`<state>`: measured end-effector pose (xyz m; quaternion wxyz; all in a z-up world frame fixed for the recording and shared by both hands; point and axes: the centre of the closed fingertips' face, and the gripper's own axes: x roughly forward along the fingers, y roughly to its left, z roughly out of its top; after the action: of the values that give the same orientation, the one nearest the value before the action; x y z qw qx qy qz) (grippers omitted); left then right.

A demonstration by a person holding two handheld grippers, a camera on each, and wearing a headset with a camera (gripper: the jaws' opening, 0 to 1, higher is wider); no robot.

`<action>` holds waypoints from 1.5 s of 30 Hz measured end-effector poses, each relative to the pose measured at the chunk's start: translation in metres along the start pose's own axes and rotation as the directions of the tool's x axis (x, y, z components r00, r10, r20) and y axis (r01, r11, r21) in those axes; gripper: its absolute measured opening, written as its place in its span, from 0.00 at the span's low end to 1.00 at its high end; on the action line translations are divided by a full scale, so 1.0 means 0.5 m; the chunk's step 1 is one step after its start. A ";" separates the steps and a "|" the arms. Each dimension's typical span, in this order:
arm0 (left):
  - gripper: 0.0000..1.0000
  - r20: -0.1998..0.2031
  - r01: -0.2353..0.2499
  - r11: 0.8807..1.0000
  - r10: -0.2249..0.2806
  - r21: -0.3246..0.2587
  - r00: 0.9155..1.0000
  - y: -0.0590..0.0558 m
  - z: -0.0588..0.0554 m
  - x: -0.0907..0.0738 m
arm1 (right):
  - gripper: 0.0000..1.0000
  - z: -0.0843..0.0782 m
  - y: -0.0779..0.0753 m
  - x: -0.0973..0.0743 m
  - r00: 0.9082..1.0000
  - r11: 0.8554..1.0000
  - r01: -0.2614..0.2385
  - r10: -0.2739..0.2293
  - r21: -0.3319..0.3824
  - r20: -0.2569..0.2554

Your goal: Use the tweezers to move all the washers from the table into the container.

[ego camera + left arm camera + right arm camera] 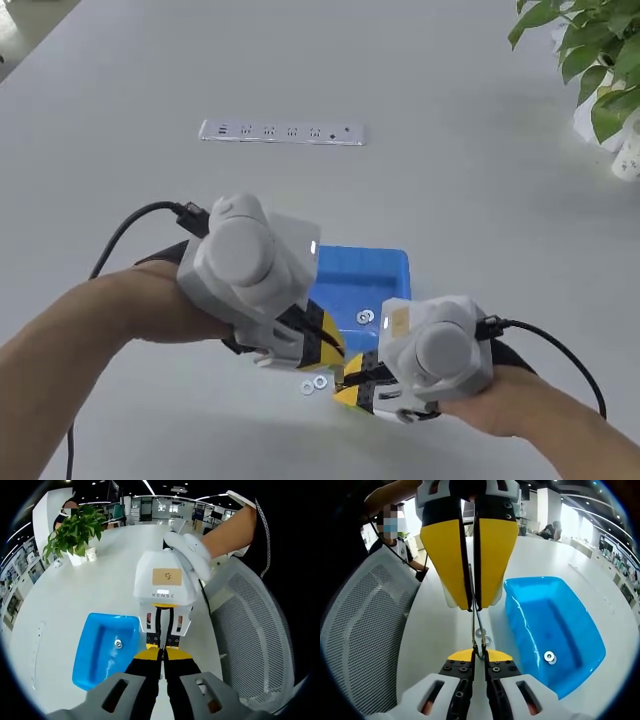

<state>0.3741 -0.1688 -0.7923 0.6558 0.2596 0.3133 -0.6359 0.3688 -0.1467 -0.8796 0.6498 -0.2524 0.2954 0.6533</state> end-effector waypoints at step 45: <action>0.06 0.016 -0.038 0.999 0.038 0.015 0.999 0.001 0.069 -0.071 | 0.08 0.064 -0.007 -0.072 0.999 0.998 0.036 -0.035 -0.054 0.027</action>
<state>0.3778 -0.1704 -0.7432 0.6682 0.2657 0.2982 -0.6276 0.3749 -0.1492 -0.8315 0.6580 -0.2664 0.2645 0.6528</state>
